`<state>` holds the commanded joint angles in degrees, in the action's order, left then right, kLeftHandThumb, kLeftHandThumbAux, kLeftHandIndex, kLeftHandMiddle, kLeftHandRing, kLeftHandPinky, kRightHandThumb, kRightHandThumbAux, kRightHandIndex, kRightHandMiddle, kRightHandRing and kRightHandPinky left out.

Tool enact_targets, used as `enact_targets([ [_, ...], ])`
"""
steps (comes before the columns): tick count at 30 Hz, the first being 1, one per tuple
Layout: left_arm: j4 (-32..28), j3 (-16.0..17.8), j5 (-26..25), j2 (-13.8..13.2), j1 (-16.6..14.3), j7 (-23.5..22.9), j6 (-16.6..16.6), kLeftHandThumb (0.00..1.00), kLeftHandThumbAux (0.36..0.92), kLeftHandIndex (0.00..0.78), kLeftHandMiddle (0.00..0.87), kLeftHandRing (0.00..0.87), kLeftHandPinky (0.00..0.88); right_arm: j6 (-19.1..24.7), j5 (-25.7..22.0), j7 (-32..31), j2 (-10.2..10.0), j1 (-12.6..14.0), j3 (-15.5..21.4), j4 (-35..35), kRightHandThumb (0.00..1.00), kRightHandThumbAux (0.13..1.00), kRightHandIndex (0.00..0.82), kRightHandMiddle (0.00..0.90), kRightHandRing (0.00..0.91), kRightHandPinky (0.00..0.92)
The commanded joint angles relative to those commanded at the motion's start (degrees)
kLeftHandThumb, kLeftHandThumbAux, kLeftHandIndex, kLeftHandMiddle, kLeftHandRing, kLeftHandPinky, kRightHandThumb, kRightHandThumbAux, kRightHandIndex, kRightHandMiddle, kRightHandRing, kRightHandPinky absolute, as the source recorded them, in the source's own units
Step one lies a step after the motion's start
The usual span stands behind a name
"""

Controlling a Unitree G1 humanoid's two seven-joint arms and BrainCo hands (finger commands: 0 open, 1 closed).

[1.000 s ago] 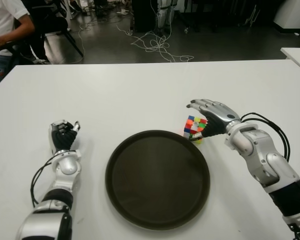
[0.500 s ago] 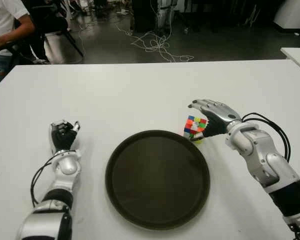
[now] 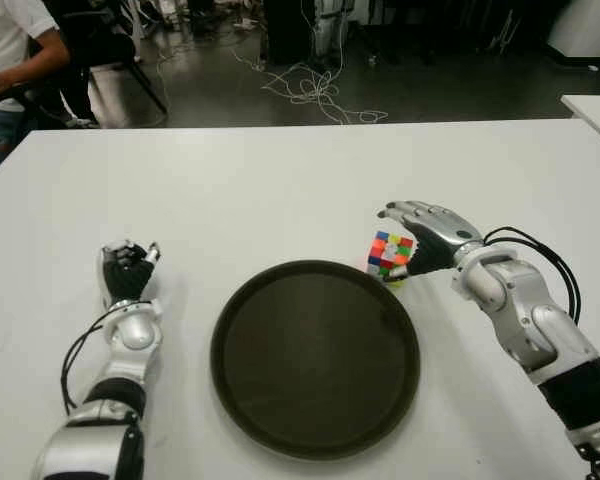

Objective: Pick up the Rubik's Cube and put it in the plate

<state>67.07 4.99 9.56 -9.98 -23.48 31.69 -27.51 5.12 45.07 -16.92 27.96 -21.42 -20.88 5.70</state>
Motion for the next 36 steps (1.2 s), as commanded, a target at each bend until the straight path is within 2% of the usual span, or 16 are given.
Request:
enact_targets([
  [8,-0.3,0.0,0.0,0.1,0.1,0.2,0.0,0.363,0.769,0.719,0.854,0.861,0.869,-0.1,-0.2,0.4,-0.3,-0.3,0.2,1.2,0.079,0.673,0.0,0.0,0.0,0.034],
  [22,-0.1,0.2,-0.1,0.1,0.0,0.4,-0.3,0.367,0.77,0.693,0.844,0.856,0.861,1.2,-0.3,0.8,-1.0,-0.7,0.2,2.5,0.068,0.663,0.0,0.0,0.0,0.052],
  [36,-0.4,0.1,-0.2,0.1,0.1,-0.5,-0.3,0.368,0.771,0.71,0.849,0.856,0.86,1.2,-0.4,1.5,-1.1,-0.9,0.2,2.9,0.071,0.661,0.0,0.0,0.0,0.048],
])
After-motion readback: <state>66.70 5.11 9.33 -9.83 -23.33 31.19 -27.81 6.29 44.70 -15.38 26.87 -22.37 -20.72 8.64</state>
